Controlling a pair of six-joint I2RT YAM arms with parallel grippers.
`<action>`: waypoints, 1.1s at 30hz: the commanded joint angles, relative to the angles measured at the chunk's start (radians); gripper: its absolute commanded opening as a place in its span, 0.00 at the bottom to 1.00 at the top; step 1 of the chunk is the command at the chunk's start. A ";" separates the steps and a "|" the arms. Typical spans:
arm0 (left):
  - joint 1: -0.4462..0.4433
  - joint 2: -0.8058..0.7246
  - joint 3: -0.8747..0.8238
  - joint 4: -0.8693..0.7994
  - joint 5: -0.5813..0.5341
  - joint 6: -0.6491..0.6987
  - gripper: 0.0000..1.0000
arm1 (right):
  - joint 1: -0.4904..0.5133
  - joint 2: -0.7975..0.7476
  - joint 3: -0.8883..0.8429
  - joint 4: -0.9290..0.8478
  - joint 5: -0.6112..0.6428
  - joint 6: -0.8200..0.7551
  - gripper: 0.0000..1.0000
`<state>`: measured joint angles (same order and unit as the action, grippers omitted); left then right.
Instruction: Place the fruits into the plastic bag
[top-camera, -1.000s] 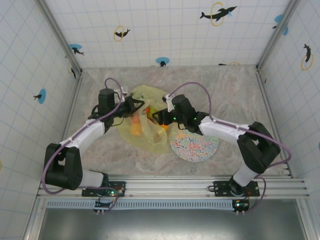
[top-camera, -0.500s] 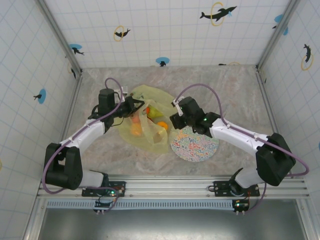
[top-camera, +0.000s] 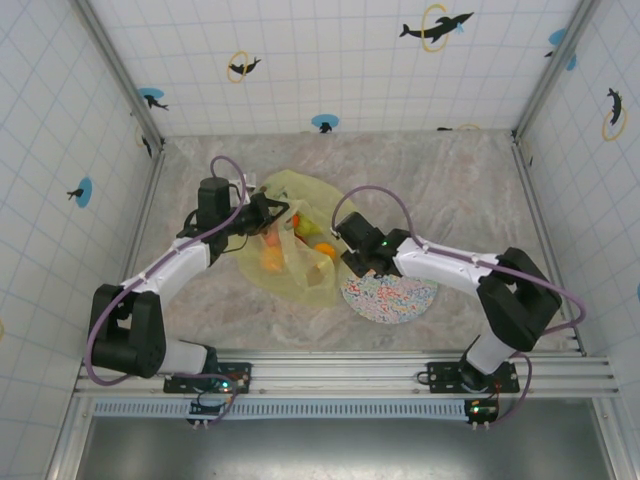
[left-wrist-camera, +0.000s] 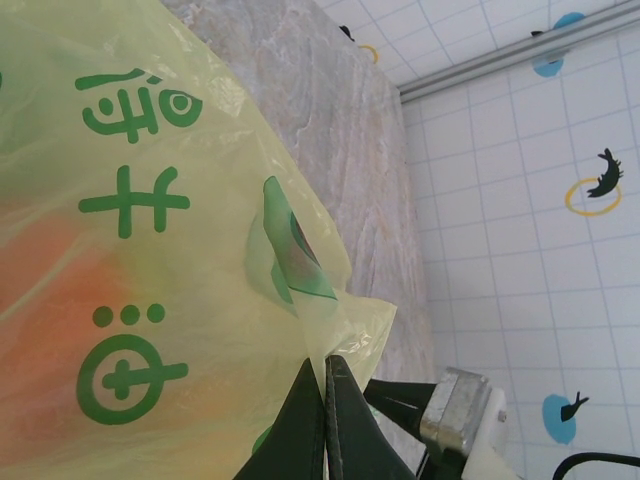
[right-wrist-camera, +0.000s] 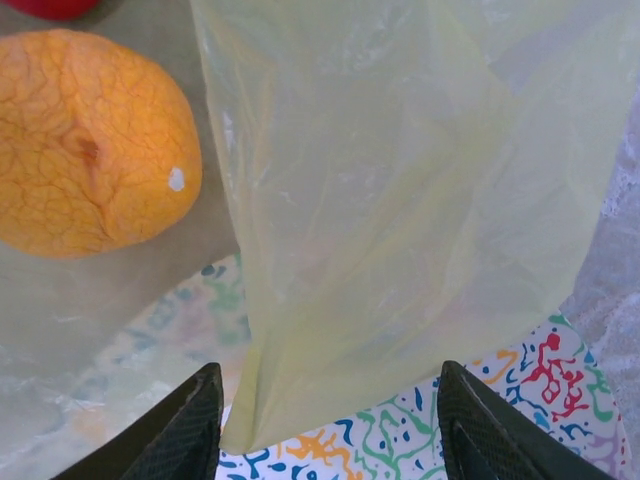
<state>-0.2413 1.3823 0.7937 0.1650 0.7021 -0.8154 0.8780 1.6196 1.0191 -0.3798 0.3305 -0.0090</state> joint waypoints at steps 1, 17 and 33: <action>0.004 0.003 -0.010 -0.010 0.000 0.010 0.00 | 0.010 0.033 0.052 0.014 0.028 -0.017 0.54; 0.005 0.004 -0.017 -0.007 0.003 0.016 0.00 | 0.009 0.140 0.079 0.048 0.041 -0.027 0.24; 0.008 -0.016 -0.002 -0.079 -0.107 0.142 0.45 | -0.160 -0.135 -0.149 0.369 -0.372 0.285 0.00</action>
<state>-0.2413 1.3926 0.7795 0.1371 0.6533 -0.7364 0.7414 1.5192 0.9157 -0.1425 0.0940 0.1589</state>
